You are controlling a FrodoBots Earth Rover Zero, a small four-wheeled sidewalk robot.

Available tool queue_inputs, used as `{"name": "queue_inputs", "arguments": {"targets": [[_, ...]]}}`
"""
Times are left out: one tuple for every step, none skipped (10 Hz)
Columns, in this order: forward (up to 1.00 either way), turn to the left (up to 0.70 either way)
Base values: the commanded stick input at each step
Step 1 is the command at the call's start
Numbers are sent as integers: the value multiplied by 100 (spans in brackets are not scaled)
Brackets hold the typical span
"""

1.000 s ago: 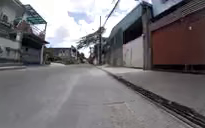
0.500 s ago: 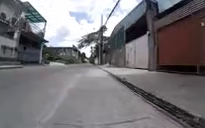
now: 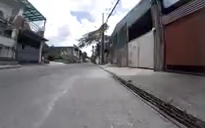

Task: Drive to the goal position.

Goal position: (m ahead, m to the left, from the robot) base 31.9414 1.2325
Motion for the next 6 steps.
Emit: {"name": "queue_inputs", "arguments": {"targets": [[100,0],[100,0],[100,0],[100,0],[100,0],[100,0]]}}
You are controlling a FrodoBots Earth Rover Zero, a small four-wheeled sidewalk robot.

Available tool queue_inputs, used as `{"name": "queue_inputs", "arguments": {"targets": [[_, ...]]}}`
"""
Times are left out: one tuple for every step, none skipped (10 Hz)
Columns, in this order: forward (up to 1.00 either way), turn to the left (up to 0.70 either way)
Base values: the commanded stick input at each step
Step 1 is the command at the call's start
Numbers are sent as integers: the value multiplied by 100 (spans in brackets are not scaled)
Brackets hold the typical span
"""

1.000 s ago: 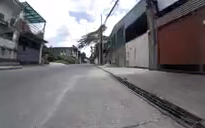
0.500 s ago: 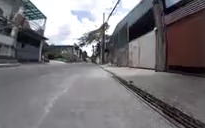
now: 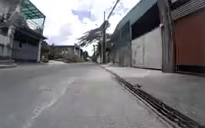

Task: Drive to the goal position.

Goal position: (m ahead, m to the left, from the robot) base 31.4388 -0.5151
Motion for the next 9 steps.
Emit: {"name": "queue_inputs", "arguments": {"targets": [[100,0],[100,0],[100,0],[100,2],[100,32],[100,36],[100,14],[100,0],[100,0]]}}
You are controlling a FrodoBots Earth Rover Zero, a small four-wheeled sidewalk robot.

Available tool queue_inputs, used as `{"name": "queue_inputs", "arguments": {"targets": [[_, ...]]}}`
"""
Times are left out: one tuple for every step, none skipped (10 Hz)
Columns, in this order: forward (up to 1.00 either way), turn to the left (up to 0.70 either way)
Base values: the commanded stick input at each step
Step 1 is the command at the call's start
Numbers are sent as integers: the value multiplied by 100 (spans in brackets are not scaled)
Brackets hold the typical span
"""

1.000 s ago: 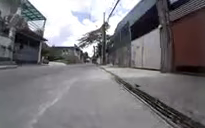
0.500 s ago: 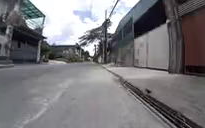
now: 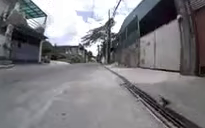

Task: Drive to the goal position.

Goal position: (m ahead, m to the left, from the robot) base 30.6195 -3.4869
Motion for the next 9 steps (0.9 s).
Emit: {"name": "queue_inputs", "arguments": {"targets": [[100,0],[100,0],[100,0],[100,0],[100,0],[100,0],[100,0],[100,0],[100,0]]}}
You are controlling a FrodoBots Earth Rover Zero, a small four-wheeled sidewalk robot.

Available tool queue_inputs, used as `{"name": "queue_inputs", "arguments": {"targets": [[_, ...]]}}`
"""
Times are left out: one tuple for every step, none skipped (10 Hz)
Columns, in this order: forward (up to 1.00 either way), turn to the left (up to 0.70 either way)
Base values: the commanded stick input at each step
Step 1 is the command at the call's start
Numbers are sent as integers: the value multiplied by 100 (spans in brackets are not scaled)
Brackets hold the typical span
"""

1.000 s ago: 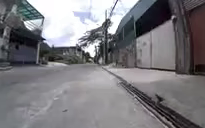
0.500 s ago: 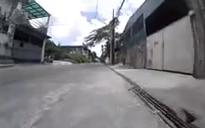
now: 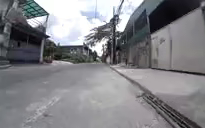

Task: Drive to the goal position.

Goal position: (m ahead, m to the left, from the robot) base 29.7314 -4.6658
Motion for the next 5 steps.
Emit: {"name": "queue_inputs", "arguments": {"targets": [[100,0],[100,0],[100,0],[100,0],[100,-2]]}}
